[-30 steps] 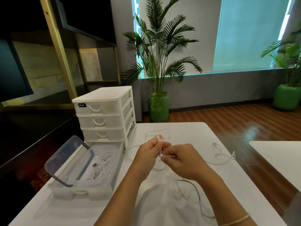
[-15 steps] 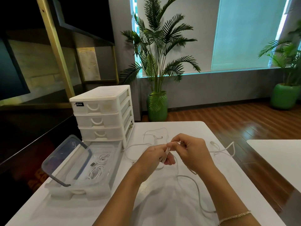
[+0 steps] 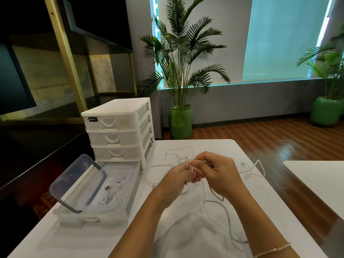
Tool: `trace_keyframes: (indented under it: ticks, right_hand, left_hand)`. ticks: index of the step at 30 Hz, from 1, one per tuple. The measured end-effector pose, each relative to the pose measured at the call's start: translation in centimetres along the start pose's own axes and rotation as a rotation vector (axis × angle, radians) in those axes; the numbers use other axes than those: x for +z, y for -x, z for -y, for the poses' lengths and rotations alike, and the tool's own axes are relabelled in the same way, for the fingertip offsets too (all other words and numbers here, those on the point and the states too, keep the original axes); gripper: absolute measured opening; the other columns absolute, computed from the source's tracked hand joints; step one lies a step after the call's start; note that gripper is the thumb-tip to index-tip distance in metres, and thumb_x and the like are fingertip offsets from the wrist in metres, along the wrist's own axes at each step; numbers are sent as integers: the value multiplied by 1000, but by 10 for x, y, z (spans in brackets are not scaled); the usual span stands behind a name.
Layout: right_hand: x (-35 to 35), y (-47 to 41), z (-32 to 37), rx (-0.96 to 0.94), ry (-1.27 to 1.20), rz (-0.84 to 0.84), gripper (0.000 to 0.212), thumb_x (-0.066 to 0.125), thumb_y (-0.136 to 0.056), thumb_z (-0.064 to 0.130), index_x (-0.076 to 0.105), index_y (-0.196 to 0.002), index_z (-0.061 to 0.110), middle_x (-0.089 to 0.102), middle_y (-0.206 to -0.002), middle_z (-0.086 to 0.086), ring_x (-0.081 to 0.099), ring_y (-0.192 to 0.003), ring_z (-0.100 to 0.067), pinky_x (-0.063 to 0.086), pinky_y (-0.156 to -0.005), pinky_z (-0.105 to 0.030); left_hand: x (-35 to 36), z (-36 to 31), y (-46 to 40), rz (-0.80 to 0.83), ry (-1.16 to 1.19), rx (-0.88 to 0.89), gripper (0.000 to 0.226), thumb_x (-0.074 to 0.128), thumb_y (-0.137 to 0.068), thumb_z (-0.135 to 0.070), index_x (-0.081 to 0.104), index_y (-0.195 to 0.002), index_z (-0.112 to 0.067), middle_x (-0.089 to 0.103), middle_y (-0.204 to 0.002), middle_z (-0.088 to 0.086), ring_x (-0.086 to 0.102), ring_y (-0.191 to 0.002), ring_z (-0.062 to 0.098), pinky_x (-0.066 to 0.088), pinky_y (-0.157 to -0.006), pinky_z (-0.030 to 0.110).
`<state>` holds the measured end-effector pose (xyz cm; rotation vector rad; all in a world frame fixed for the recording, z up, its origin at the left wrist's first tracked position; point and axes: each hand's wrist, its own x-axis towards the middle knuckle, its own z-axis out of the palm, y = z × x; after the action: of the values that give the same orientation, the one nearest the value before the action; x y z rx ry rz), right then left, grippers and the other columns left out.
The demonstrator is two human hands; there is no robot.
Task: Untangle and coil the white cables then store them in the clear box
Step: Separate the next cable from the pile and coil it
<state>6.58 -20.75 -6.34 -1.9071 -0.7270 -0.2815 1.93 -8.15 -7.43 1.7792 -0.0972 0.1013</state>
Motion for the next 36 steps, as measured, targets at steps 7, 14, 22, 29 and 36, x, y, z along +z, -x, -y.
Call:
trace_keyframes:
  ticks: [7, 14, 22, 29, 36]
  right_hand:
    - [-1, -2, -8, 61, -83, -118, 15, 73, -77, 20, 65, -65, 27, 64, -63, 11, 58, -58, -1, 45, -56, -8]
    - [-1, -4, -11, 106, -42, -29, 21, 62, -85, 29, 56, -66, 30, 52, -46, 13, 47, -47, 1, 38, -49, -10]
    - [3, -2, -10, 134, 36, 135, 21, 53, -91, 30, 60, -81, 14, 52, -56, 9, 46, -53, -5, 39, -57, -16]
    - [4, 0, -4, 63, 253, 107, 25, 47, -94, 35, 67, -90, 19, 55, -61, 17, 55, -64, -9, 50, -73, -27]
    - [1, -2, 4, 60, 246, 67, 25, 58, -89, 30, 72, -105, 16, 70, -98, 3, 53, -80, -4, 38, -66, -9]
  left_hand:
    - [-7, -2, 2, 65, 5, -31, 37, 33, -101, -25, 63, -80, -19, 52, -55, -11, 47, -55, 2, 41, -59, 10]
    - [-14, -1, -1, 15, 531, -14, 40, 37, -95, -21, 60, -65, -8, 34, -45, -7, 34, -45, 7, 34, -47, 16]
    - [-22, -4, -3, -113, 1353, 38, 41, 43, -92, -25, 64, -63, -6, 35, -39, -5, 39, -34, 6, 34, -39, 12]
    - [-22, 2, -10, -288, 1463, -51, 39, 28, -102, -21, 59, -94, 0, 39, -42, -4, 42, -36, 6, 39, -40, 13]
    - [-16, 1, -9, -303, 1422, -82, 37, 28, -103, -20, 56, -104, 4, 43, -44, -3, 45, -36, 6, 42, -40, 14]
